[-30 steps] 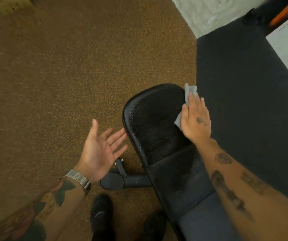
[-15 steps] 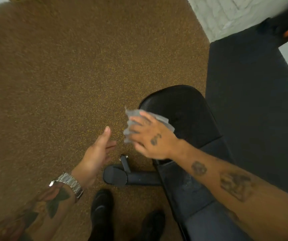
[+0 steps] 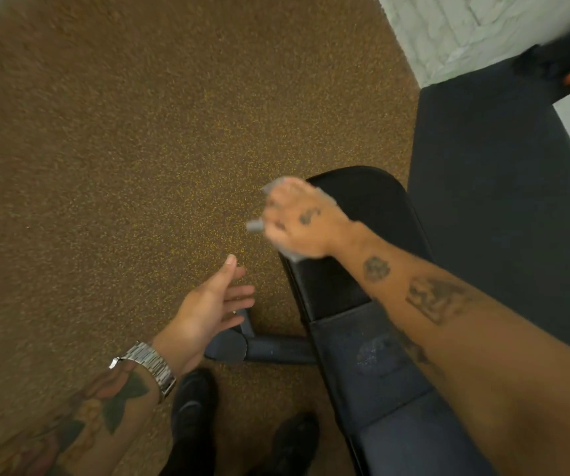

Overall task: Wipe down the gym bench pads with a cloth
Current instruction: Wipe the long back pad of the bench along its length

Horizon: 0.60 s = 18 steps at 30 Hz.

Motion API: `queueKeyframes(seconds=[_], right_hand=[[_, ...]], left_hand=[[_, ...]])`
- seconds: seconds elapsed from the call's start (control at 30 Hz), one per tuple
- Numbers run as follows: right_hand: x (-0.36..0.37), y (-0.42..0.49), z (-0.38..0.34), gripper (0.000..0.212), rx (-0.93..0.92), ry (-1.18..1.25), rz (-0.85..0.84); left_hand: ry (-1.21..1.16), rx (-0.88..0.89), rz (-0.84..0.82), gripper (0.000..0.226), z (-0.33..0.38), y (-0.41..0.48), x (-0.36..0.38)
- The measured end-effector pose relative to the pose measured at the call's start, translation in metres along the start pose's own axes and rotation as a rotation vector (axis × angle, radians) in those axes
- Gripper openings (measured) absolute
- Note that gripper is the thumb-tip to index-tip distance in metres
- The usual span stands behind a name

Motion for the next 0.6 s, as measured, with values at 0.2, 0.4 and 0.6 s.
queueKeyframes(seconds=[0.2, 0.4, 0.6], right_hand=[[0.001, -0.051, 0.091, 0.047, 0.456, 0.154, 0.255], [0.026, -0.158, 0.113, 0.048, 0.965, 0.755, 0.389], [0.041, -0.159, 0.032, 0.060, 0.724, 0.154, 0.294]], left_hand=[[0.058, 0.007, -0.092, 0.057, 0.001, 0.000, 0.007], [0.022, -0.021, -0.145, 0.058, 0.003, 0.003, 0.022], [-0.002, -0.056, -0.160, 0.056, -0.002, 0.010, 0.041]])
Point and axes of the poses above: each hand's wrist, its own y-axis towards the middle knuckle, its own x-axis out of the palm, z = x × y, the point moved 4 cm from there along y, towards the middle knuckle, and after that the axes turned 5 degrees about y, right-handed, at the moved point
